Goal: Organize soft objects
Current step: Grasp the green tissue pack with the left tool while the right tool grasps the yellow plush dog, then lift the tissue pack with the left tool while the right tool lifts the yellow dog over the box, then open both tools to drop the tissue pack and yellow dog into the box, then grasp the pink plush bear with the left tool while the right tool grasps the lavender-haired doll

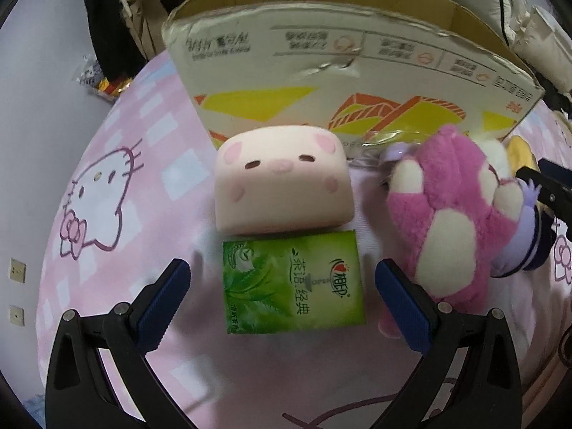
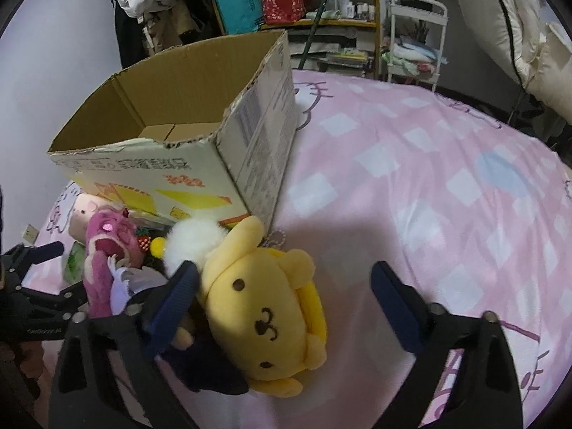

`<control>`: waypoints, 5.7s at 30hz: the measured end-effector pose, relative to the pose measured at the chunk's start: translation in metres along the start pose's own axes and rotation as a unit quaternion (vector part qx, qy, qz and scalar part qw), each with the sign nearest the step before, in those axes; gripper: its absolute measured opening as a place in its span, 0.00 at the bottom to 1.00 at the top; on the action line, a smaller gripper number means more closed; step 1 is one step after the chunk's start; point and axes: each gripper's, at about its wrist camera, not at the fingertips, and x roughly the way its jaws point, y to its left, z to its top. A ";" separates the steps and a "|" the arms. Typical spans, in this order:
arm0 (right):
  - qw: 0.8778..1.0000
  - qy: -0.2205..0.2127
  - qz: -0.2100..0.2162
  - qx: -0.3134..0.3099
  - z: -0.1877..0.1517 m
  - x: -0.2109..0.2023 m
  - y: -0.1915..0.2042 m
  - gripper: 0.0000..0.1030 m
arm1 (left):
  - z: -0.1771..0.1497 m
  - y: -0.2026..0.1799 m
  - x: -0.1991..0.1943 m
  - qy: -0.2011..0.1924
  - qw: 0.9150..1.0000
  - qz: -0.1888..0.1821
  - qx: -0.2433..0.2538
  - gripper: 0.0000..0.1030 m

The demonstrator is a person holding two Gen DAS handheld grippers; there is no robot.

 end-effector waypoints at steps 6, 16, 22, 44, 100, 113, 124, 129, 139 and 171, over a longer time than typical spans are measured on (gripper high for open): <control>1.000 0.022 0.006 -0.015 -0.002 0.008 0.005 0.74 | 0.002 0.002 0.007 0.006 1.000 -0.003 -0.005 0.77; 0.999 0.024 0.041 -0.002 0.001 0.007 0.002 0.52 | 0.002 -0.003 -0.001 -0.005 1.000 -0.008 -0.002 0.72; 1.000 0.002 0.016 -0.012 0.001 -0.005 0.005 0.52 | -0.002 0.005 -0.017 -0.023 0.999 -0.008 -0.025 0.72; 0.975 -0.216 -0.050 -0.025 0.003 -0.122 0.008 0.51 | -0.034 0.027 -0.142 -0.218 0.973 0.046 -0.064 0.72; 0.941 -0.318 0.031 -0.116 0.095 -0.106 0.082 0.52 | 0.095 0.006 -0.154 -0.345 0.939 0.012 0.006 0.72; 0.958 -0.267 0.054 -0.095 0.097 -0.062 0.064 0.53 | 0.100 0.010 -0.107 -0.311 0.950 -0.017 0.012 0.73; 0.965 -0.238 0.062 -0.094 0.094 -0.046 0.061 0.56 | 0.102 -0.002 -0.087 -0.283 0.958 -0.028 0.023 0.73; 0.966 -0.232 0.065 -0.093 0.096 -0.045 0.060 0.57 | 0.101 -0.004 -0.079 -0.263 0.964 -0.021 0.021 0.77; 0.966 -0.233 0.059 -0.091 0.094 -0.055 0.064 0.75 | 0.091 0.001 -0.095 -0.268 0.964 -0.008 0.003 0.90; 0.964 -0.257 0.015 -0.071 0.022 -0.153 0.051 1.00 | 0.010 -0.004 -0.184 -0.270 0.963 0.005 -0.002 0.99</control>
